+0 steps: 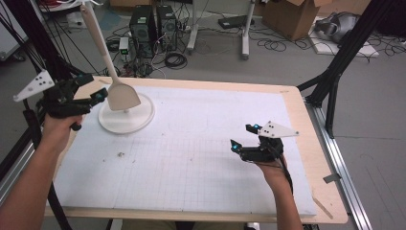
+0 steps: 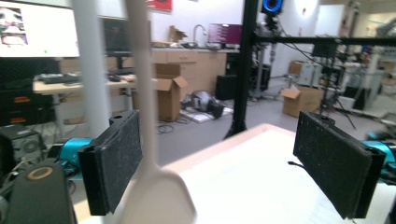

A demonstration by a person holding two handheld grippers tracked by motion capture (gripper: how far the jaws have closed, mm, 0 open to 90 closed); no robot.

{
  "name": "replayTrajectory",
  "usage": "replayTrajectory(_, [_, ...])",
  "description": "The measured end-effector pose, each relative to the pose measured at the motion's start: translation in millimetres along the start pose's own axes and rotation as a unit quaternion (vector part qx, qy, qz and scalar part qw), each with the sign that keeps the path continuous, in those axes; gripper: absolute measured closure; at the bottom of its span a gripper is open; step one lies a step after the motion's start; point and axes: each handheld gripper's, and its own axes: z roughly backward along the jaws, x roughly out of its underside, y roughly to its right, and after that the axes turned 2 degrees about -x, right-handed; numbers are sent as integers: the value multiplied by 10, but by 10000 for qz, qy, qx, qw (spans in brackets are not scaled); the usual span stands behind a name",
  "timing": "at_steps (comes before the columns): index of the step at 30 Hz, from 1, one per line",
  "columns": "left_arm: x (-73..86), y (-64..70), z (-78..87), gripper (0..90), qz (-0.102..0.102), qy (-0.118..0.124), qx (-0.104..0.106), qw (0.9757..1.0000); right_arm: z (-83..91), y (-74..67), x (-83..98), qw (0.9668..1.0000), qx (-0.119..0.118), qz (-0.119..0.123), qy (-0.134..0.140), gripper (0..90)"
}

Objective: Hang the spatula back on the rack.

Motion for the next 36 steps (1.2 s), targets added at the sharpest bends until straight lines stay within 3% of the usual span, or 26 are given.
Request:
replayTrajectory(9, [484, 396, 66, 158, -84, 4, 145, 9999, 92, 27, 163, 9996, 257, -71, -2, 191])
replayTrajectory(15, [868, 676, 69, 160, 38, -212, 183, 9996, 178, 57, 335, 9991, 360, -203, 3, 191])
replayTrajectory(23, [1217, 832, 64, 164, 209, -405, 221, 9987, 274, 77, 513, 9980, 565, -281, 103, 191])
replayTrajectory(30, [1300, 879, 5, 164, 156, -611, 278, 9976, 315, 73, 698, 9959, 805, -403, 108, 191])
replayTrajectory(36, [1312, 909, -28, 164, 124, -652, 274, 9974, 352, 76, 811, 9954, 817, -494, 117, 191])
